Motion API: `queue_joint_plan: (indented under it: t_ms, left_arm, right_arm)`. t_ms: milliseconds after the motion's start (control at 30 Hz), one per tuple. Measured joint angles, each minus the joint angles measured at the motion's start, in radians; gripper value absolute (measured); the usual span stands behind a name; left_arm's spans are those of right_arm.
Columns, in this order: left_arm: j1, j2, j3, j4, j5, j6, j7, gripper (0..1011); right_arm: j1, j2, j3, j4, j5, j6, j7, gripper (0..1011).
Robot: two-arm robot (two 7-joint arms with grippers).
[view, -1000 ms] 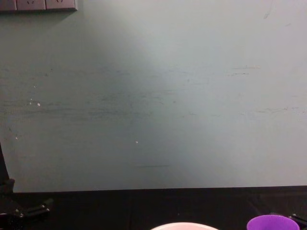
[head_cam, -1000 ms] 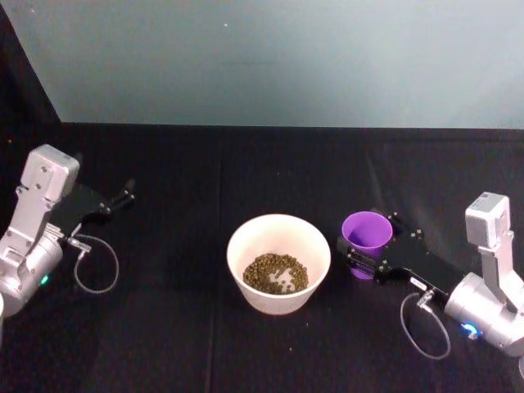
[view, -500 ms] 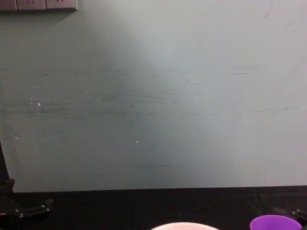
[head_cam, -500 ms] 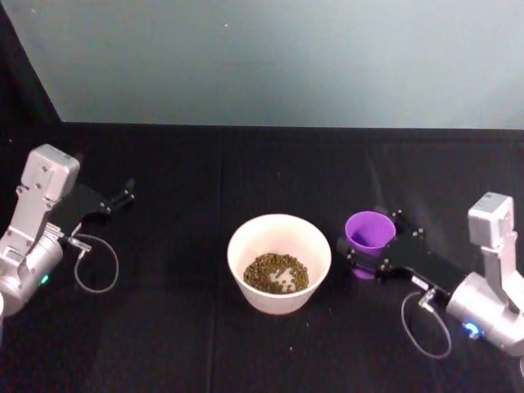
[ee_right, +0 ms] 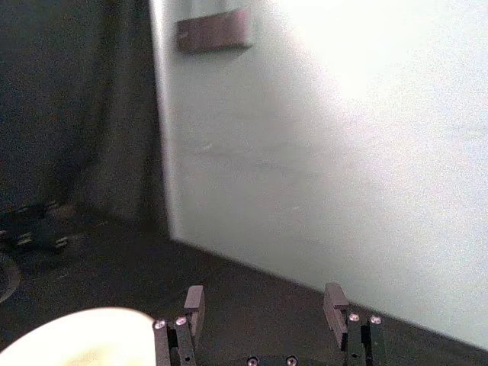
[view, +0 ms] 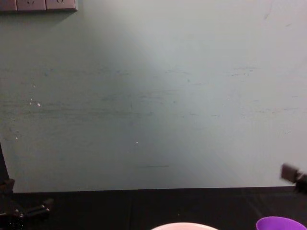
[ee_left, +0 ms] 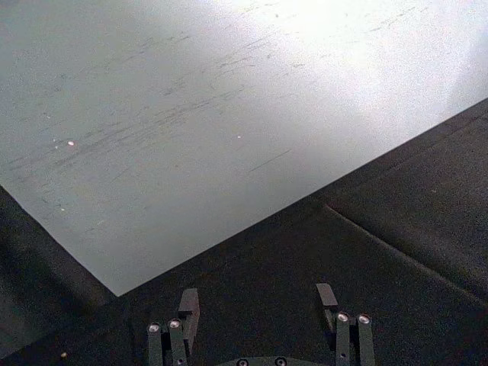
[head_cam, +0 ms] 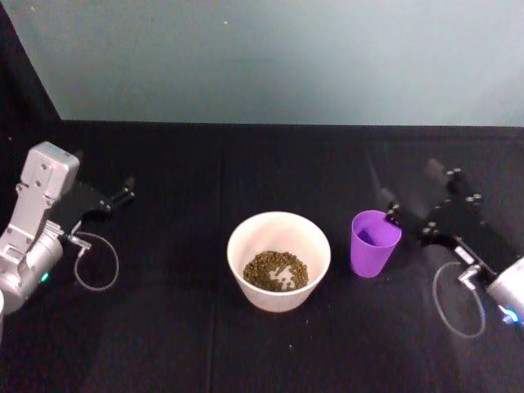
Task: Pick up the cup and pour the mung beans from the cup into the bowl.
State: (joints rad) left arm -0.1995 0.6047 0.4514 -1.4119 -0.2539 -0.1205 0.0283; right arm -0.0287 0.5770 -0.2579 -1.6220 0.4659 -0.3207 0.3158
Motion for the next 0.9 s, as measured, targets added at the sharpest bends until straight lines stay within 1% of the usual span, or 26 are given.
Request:
queue_joint_plan:
  t_ms: [67, 100, 167, 200, 233, 267, 300, 333, 467, 567, 667, 767, 900]
  left_arm:
    - [0.000, 0.000, 0.000, 0.000, 0.000, 0.000, 0.000, 1000]
    - [0.000, 0.000, 0.000, 0.000, 0.000, 0.000, 0.000, 1000]
    - [0.000, 0.000, 0.000, 0.000, 0.000, 0.000, 0.000, 1000]
    - [0.000, 0.000, 0.000, 0.000, 0.000, 0.000, 0.000, 1000]
    - [0.000, 0.000, 0.000, 0.000, 0.000, 0.000, 0.000, 1000]
    - [0.000, 0.000, 0.000, 0.000, 0.000, 0.000, 0.000, 1000]
    - [0.000, 0.000, 0.000, 0.000, 0.000, 0.000, 0.000, 1000]
    - [0.000, 0.000, 0.000, 0.000, 0.000, 0.000, 0.000, 1000]
    - [0.000, 0.000, 0.000, 0.000, 0.000, 0.000, 0.000, 1000]
    - [0.000, 0.000, 0.000, 0.000, 0.000, 0.000, 0.000, 1000]
    - [0.000, 0.000, 0.000, 0.000, 0.000, 0.000, 0.000, 1000]
    - [0.000, 0.000, 0.000, 0.000, 0.000, 0.000, 0.000, 1000]
    - [0.000, 0.000, 0.000, 0.000, 0.000, 0.000, 0.000, 1000]
  right_arm:
    - [-0.025, -0.009, 0.023, -0.018, -0.022, -0.015, -0.045, 1003]
    - [-0.048, -0.021, 0.045, -0.032, -0.043, -0.028, -0.087, 1003]
    - [-0.070, -0.037, 0.069, -0.042, -0.066, -0.043, -0.134, 1003]
    - [-0.088, -0.052, 0.088, -0.047, -0.083, -0.052, -0.170, 1002]
    - [-0.095, -0.060, 0.097, -0.048, -0.092, -0.055, -0.189, 1002]
    - [-0.107, -0.075, 0.114, -0.048, -0.108, -0.060, -0.221, 1003]
    - [-0.107, -0.075, 0.114, -0.048, -0.108, -0.060, -0.221, 1003]
    - [-0.115, -0.092, 0.129, -0.045, -0.129, -0.063, -0.256, 1003]
    - [-0.116, -0.125, 0.153, -0.017, -0.179, -0.059, -0.323, 1003]
    - [-0.098, -0.145, 0.160, 0.025, -0.198, -0.028, -0.345, 1003]
    - [-0.086, -0.155, 0.162, 0.044, -0.204, -0.012, -0.350, 1003]
    - [-0.078, -0.164, 0.166, 0.055, -0.204, 0.004, -0.349, 1003]
    - [-0.077, -0.165, 0.167, 0.056, -0.205, 0.006, -0.348, 1003]
